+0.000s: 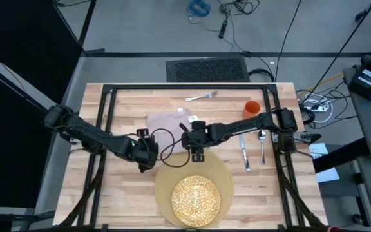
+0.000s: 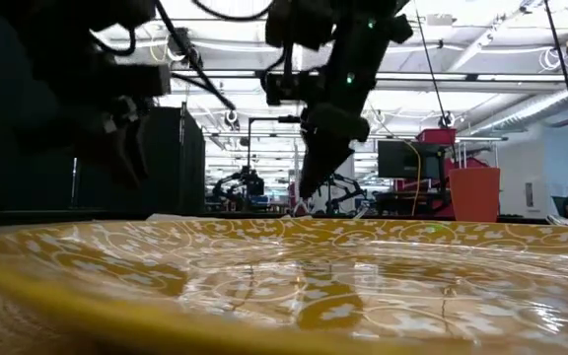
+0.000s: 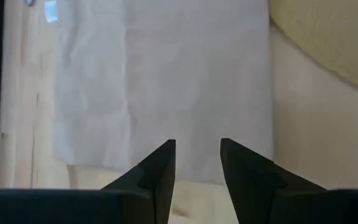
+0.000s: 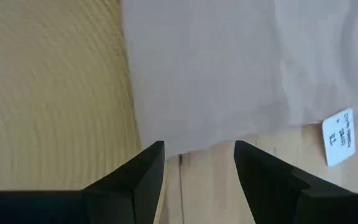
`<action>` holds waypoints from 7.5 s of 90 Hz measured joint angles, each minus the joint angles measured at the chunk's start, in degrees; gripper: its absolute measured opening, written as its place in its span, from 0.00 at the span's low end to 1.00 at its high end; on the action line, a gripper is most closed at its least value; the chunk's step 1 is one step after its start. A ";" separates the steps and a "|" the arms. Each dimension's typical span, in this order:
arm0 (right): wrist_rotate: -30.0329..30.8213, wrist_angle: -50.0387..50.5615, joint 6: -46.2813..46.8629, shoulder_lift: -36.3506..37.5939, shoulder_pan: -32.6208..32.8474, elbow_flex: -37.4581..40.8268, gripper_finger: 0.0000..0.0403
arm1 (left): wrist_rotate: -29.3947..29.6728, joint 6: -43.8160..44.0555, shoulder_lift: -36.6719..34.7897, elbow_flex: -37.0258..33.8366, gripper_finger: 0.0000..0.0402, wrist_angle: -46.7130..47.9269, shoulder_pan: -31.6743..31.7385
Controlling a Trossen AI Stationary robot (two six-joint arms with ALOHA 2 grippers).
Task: Set table place
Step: Fold the brown table napkin
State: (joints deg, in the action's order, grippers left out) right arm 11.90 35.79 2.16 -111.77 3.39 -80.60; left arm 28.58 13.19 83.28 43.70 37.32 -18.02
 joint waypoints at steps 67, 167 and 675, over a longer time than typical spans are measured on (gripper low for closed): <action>-5.98 -2.91 3.18 -5.38 1.58 -0.05 0.45 | -9.81 4.28 3.74 0.00 0.29 -3.42 -1.49; -0.97 -3.26 -0.11 -6.64 1.30 -1.18 0.38 | -8.57 4.55 3.72 -1.68 0.29 -4.04 -0.81; 10.75 54.26 5.26 -6.61 7.93 -53.81 0.00 | 8.10 16.53 3.59 43.40 0.00 37.07 -7.00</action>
State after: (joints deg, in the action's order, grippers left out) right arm 22.66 90.05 7.42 -118.38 11.31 -134.41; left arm 36.69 29.72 86.87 87.10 74.40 -25.02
